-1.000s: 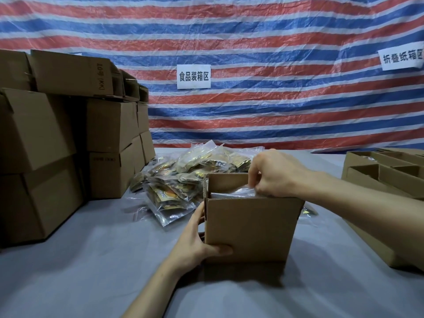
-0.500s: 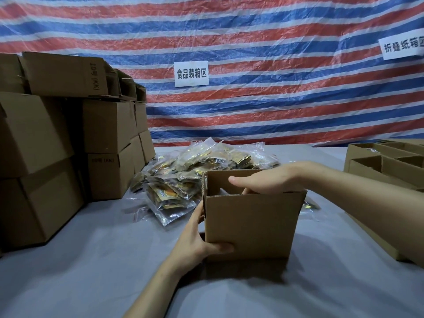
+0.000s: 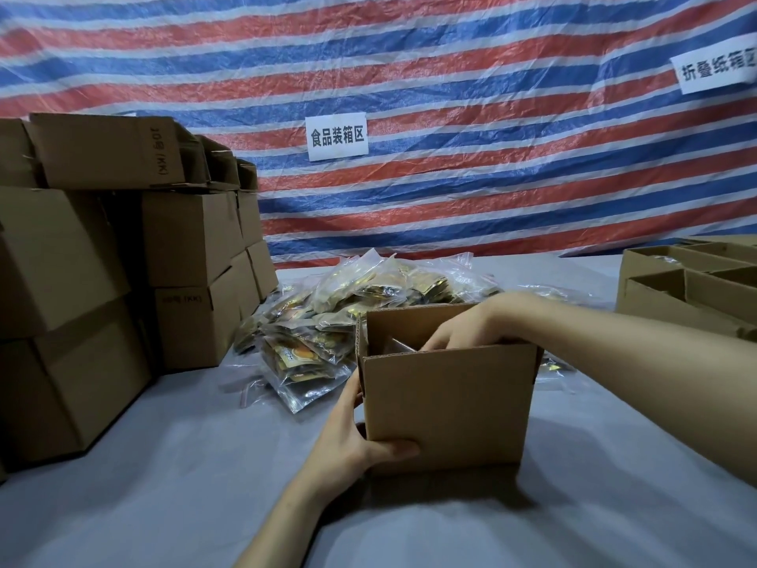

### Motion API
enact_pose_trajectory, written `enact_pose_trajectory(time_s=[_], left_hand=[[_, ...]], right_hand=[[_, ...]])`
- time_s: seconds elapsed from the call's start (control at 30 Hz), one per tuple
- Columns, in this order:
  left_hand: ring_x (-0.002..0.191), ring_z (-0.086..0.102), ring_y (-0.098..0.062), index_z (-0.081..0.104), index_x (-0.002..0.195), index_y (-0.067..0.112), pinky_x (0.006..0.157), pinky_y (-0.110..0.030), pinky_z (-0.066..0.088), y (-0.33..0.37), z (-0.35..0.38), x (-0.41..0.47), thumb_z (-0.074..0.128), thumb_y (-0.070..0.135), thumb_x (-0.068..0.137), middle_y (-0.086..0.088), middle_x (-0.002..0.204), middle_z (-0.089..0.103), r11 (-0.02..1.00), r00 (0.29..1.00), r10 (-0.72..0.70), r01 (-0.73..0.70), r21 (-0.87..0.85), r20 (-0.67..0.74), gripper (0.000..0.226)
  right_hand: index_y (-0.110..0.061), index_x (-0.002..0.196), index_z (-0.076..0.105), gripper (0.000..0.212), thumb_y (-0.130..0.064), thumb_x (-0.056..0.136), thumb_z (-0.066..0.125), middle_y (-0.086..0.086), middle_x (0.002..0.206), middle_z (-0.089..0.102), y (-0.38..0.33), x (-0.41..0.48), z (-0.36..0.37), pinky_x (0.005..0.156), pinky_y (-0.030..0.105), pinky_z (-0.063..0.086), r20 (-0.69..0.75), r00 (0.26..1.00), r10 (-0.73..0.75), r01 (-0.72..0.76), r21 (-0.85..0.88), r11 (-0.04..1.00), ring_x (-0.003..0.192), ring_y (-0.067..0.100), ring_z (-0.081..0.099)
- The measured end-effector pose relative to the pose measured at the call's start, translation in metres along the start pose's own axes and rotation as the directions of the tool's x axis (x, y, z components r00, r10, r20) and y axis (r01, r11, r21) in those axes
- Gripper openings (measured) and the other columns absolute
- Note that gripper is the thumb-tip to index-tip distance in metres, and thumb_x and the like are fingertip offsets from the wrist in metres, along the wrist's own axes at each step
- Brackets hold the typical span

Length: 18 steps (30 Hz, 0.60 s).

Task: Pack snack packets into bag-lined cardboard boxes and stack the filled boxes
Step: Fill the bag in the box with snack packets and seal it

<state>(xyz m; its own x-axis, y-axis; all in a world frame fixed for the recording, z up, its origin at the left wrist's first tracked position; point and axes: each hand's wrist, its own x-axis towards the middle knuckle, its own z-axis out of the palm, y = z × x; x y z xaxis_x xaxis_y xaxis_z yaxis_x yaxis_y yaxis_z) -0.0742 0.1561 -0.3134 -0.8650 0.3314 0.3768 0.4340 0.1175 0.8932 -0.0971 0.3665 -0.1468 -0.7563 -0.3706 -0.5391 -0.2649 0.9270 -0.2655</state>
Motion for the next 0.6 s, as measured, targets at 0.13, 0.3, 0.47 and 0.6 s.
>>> enact_pose_trajectory(time_s=[0.13,0.3,0.47,0.6], left_hand=[[0.123,0.058,-0.006,0.056,0.132,0.041,0.083,-0.013,0.051,-0.002,-0.001,0.001,0.097,0.023,0.054,0.013,0.126,0.068,1.0,1.0,0.01,-0.01,-0.001,0.002,0.09],[0.121,0.059,-0.002,0.055,0.134,0.035,0.082,-0.011,0.052,-0.003,-0.001,0.002,0.097,0.02,0.054,0.014,0.124,0.068,1.0,1.0,0.017,-0.017,0.009,0.01,0.091],[0.12,0.059,-0.002,0.057,0.127,0.044,0.082,-0.012,0.052,-0.001,0.0,0.002,0.097,0.021,0.054,0.014,0.124,0.068,1.0,1.0,0.025,-0.025,0.012,0.003,0.086],[0.121,0.058,-0.003,0.057,0.129,0.042,0.083,-0.011,0.051,-0.002,0.0,0.002,0.097,0.021,0.055,0.014,0.124,0.068,1.0,1.0,0.025,-0.025,0.009,0.004,0.087]], right_hand=[[-0.028,0.099,0.073,0.019,-0.026,0.104,0.055,-0.003,0.102,0.072,-0.006,-0.003,0.0,0.084,0.023,0.056,-0.21,0.97,-0.121,0.133,0.043,0.99,0.091,0.006,0.068],[-0.019,0.11,0.077,0.022,-0.027,0.102,0.059,0.002,0.104,0.077,0.0,-0.011,0.002,0.087,0.033,0.061,-0.216,0.966,-0.141,0.156,0.056,0.986,0.097,0.016,0.073],[-0.016,0.109,0.077,0.018,-0.012,0.094,0.068,0.003,0.101,0.077,-0.002,-0.012,-0.001,0.082,0.032,0.063,-0.229,0.972,-0.053,0.048,-0.029,0.998,0.095,0.018,0.074],[-0.014,0.104,0.08,0.022,-0.005,0.095,0.062,-0.005,0.09,0.077,-0.004,-0.018,-0.004,0.068,0.02,0.061,-0.332,0.939,-0.092,0.062,-0.101,0.993,0.085,0.009,0.072]])
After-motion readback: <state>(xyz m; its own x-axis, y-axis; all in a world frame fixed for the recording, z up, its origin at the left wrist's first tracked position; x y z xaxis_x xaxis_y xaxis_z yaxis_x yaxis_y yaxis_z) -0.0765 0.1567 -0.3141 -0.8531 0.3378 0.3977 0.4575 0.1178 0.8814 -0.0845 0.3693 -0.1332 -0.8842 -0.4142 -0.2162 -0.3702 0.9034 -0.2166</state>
